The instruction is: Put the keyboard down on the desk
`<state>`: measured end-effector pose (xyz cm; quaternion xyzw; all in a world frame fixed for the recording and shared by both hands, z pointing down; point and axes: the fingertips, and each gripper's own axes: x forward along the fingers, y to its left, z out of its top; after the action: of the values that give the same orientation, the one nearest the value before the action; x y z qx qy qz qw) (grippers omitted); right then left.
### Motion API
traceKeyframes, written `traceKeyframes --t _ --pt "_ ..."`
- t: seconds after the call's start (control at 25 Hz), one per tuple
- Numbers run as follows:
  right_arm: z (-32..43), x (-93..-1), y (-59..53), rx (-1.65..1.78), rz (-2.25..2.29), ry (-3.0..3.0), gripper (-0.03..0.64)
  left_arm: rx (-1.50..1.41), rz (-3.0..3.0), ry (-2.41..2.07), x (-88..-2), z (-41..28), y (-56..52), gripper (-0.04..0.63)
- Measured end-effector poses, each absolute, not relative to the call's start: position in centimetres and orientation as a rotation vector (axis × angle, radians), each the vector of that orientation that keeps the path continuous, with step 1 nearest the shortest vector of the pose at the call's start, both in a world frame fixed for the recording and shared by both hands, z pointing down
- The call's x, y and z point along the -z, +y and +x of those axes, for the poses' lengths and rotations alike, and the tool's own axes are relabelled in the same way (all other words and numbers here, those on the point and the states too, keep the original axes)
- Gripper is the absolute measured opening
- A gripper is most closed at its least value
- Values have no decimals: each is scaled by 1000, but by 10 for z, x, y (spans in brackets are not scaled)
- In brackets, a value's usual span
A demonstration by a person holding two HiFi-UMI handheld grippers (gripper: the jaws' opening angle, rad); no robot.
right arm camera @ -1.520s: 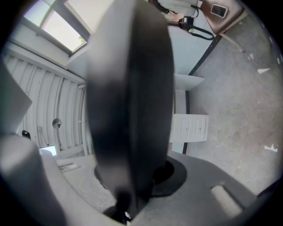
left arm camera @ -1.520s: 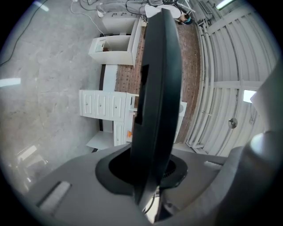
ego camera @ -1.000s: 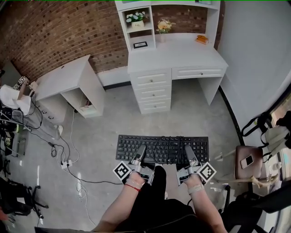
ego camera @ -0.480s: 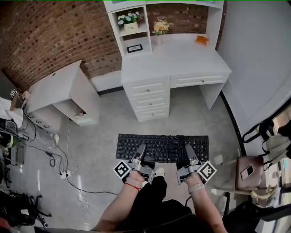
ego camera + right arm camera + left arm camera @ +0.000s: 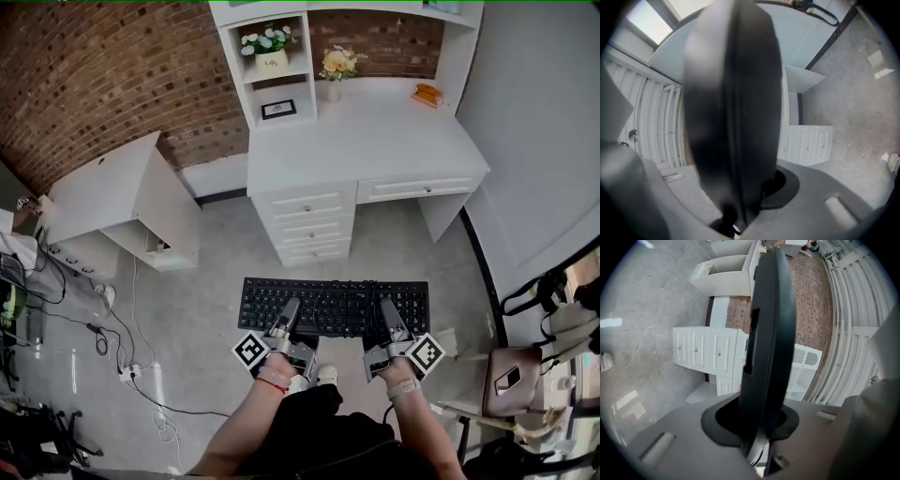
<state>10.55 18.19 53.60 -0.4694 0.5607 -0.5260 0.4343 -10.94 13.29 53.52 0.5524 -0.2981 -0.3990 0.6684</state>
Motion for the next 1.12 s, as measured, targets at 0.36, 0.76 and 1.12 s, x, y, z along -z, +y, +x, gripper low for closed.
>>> traceKeyframes --t 0.36,0.76,1.12 --pt "109 -536 111 1319 -1162 1391 87 862 1267 -674 -532 -105 60 80" --pt "129 -543 70 1345 -1173 1381 87 851 1250 -677 -538 -85 23 72" --pt "125 -544 -16 1401 -1128 1439 87 920 1224 -724 -540 -92 -47 71"
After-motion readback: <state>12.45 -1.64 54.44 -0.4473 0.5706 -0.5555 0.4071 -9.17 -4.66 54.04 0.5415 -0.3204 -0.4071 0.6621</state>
